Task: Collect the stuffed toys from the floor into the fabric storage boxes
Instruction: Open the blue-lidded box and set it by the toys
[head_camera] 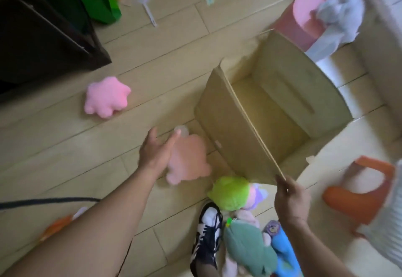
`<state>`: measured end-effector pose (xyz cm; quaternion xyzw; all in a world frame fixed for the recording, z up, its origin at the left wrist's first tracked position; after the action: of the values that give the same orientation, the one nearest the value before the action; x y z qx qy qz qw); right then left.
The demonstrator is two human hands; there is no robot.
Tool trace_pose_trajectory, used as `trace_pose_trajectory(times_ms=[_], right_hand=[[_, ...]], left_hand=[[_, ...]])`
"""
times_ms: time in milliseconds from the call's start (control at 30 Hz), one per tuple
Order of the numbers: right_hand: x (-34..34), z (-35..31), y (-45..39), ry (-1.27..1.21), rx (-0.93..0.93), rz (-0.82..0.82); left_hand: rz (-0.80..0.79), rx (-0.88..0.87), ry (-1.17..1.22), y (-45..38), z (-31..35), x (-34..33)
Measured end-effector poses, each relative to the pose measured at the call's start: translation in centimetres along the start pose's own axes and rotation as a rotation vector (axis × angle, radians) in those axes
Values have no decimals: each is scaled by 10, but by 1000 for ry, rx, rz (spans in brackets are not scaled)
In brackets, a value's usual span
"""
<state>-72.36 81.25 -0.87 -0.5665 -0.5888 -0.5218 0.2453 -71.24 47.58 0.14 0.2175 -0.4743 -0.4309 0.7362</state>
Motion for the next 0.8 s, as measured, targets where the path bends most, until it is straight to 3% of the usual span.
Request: trace_pose_trajectory(times_ms=[100,200,267,400,533,800], right_hand=[[38,-4,31,29,247,115],[61,-11,57,-27,446,165],[61,-21,59,-58,546,166],[43,-63,39,-67,614,158],[10,-100,38,-68,701,49],[-73,-220,121,-43,892,-129]], left_hand=[[-266,50,173,19,36,-18],[-311,295,846,13,62,5],[-247,337,975,4,51,31],[29,318,848,-18,-2,70],[158,308,916,-22,-44,118],[490,316,1158,-5,-187,253]])
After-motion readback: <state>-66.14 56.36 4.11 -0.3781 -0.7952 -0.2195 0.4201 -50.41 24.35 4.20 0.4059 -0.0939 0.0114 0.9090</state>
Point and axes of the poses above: each hand's wrist, its own y-axis away from the middle knuckle, its own x-axis out of the back of the hand, z = x × y, the point moved 1 cm from there along -y, towards the middle knuckle, and after that the axes turned 1 degree about x, right-handed, at the moved point
